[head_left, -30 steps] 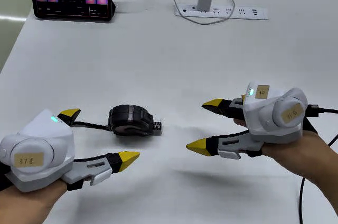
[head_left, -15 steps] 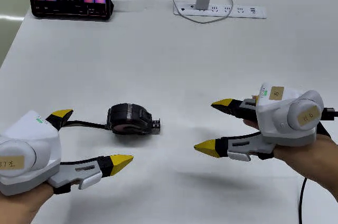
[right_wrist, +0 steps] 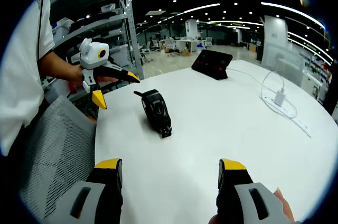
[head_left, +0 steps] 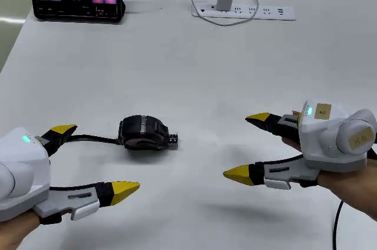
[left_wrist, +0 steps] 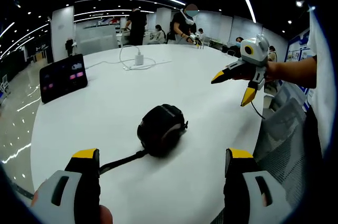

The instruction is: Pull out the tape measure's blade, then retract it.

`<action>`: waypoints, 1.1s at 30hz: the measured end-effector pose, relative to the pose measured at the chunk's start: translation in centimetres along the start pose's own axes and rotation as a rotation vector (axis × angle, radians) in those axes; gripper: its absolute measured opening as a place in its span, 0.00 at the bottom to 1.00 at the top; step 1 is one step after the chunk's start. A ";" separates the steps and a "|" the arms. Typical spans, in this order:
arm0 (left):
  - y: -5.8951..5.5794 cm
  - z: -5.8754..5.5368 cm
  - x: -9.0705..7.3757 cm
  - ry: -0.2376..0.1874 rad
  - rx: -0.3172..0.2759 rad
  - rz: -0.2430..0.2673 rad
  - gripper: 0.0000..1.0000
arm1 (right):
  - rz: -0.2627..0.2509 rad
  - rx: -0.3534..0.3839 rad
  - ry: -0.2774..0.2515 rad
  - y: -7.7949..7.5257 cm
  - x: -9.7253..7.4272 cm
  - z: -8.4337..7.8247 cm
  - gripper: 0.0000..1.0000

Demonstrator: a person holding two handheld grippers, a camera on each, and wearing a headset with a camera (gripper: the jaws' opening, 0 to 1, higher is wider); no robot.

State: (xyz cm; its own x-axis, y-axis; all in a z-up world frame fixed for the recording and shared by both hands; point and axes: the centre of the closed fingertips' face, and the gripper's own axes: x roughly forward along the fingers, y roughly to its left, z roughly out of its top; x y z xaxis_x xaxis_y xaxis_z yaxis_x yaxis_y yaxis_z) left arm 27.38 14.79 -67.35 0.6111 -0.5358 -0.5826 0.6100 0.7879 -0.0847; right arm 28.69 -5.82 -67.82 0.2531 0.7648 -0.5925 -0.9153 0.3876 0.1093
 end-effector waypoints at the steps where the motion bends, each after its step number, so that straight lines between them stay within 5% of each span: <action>1: 0.0 -0.1 -0.1 0.003 0.003 -0.002 0.97 | -0.001 0.003 -0.002 0.1 -0.2 -0.1 0.74; 6: -0.2 -0.1 -0.5 -0.003 0.010 -0.012 0.97 | -0.028 -0.041 0.026 0.3 -0.8 -0.8 0.80; 16: -0.8 -0.5 -1.3 0.010 0.054 -0.028 0.99 | -0.067 -0.029 0.002 0.5 -2.6 -1.4 0.89; 33: -0.8 -0.5 -2.2 -0.001 0.088 -0.023 0.99 | -0.136 0.016 -0.054 0.5 -4.6 -2.0 0.91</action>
State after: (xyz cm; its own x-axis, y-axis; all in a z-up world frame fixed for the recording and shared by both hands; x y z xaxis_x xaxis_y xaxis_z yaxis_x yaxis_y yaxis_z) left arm 25.30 15.52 -66.39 0.5967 -0.5539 -0.5806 0.6659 0.7455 -0.0269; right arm 26.46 -10.19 -66.67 0.3909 0.7311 -0.5593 -0.8666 0.4971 0.0441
